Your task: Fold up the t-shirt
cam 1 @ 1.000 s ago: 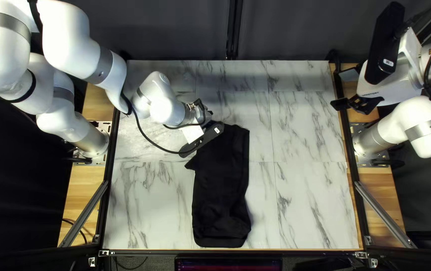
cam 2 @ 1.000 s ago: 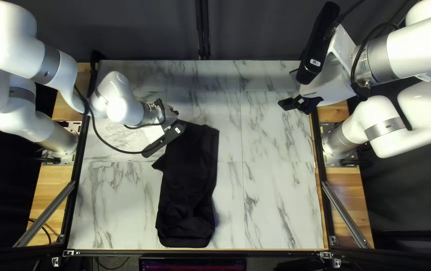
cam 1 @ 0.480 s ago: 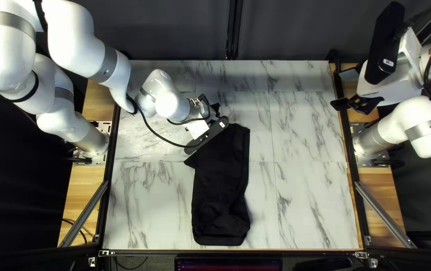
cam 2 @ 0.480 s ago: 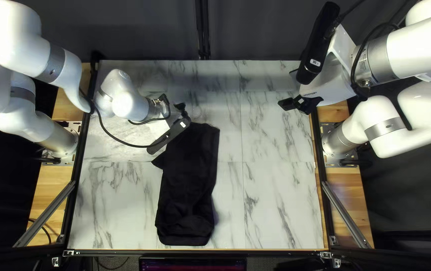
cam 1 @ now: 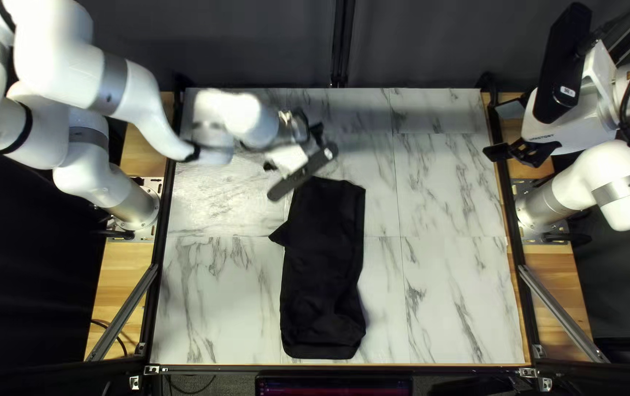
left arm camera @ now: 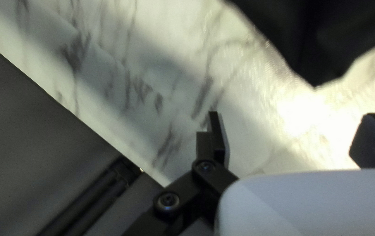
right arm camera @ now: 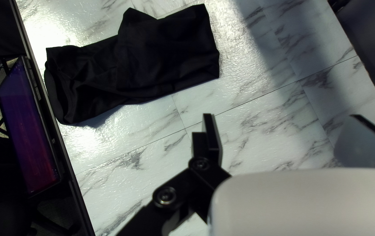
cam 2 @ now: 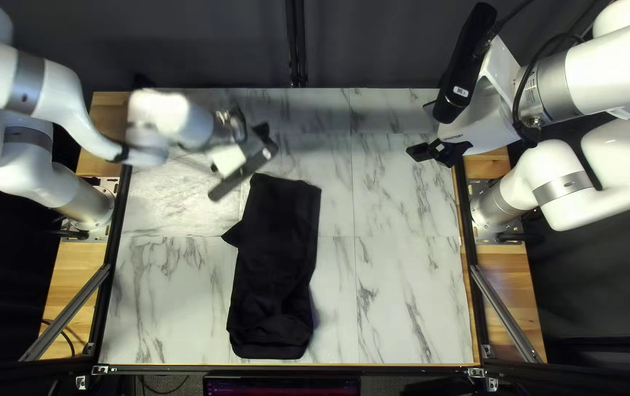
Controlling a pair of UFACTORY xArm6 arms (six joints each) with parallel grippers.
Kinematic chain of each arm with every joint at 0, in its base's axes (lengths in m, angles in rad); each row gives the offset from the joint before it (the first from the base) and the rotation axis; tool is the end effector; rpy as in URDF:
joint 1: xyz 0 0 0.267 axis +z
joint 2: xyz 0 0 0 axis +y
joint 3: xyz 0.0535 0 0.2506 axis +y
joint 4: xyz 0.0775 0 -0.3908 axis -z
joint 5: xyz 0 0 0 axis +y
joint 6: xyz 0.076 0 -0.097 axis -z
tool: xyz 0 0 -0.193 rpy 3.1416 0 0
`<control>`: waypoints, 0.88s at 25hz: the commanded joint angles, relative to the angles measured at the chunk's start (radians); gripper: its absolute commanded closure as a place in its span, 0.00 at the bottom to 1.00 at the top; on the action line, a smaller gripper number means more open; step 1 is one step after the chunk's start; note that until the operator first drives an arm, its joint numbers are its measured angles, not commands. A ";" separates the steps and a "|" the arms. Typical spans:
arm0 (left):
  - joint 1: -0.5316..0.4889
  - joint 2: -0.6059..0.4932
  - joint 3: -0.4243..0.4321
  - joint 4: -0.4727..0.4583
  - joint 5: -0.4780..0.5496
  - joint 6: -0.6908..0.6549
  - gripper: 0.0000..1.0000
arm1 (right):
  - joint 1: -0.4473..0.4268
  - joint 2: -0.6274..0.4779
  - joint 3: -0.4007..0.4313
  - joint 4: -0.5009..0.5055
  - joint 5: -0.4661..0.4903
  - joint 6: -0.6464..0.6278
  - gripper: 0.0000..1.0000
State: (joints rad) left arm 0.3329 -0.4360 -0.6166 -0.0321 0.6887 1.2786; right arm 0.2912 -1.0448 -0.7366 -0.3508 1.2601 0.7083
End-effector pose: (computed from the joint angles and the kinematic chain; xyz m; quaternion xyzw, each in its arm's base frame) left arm 0.4690 0.1579 0.1466 -0.8802 0.4386 -0.1342 0.1220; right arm 0.3920 0.0268 0.3980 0.9326 -0.1884 0.3062 0.0314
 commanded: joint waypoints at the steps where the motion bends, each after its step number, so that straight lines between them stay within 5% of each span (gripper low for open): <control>1: 0.056 -0.186 0.019 -0.110 0.151 0.069 0.00 | 0.000 0.000 0.000 0.000 0.000 0.000 0.00; 5: -0.038 -0.313 0.080 -0.077 0.159 -0.079 0.00 | 0.000 0.000 0.000 0.000 0.000 0.000 0.00; 16: -0.033 -0.319 0.085 -0.089 0.160 -0.073 0.00 | 0.000 0.000 0.000 0.000 0.000 0.000 0.00; 19: -0.113 -0.312 0.040 0.000 0.233 -0.282 0.00 | 0.000 0.000 0.000 0.000 0.000 0.000 0.00; 22: -0.301 -0.377 -0.080 0.148 0.490 -0.687 0.00 | 0.000 0.000 0.000 0.000 0.000 0.000 0.00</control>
State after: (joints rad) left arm 0.2223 -0.7575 -0.5666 -0.0393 0.9358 0.9886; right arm 0.2912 -1.0448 -0.7366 -0.3508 1.2601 0.7083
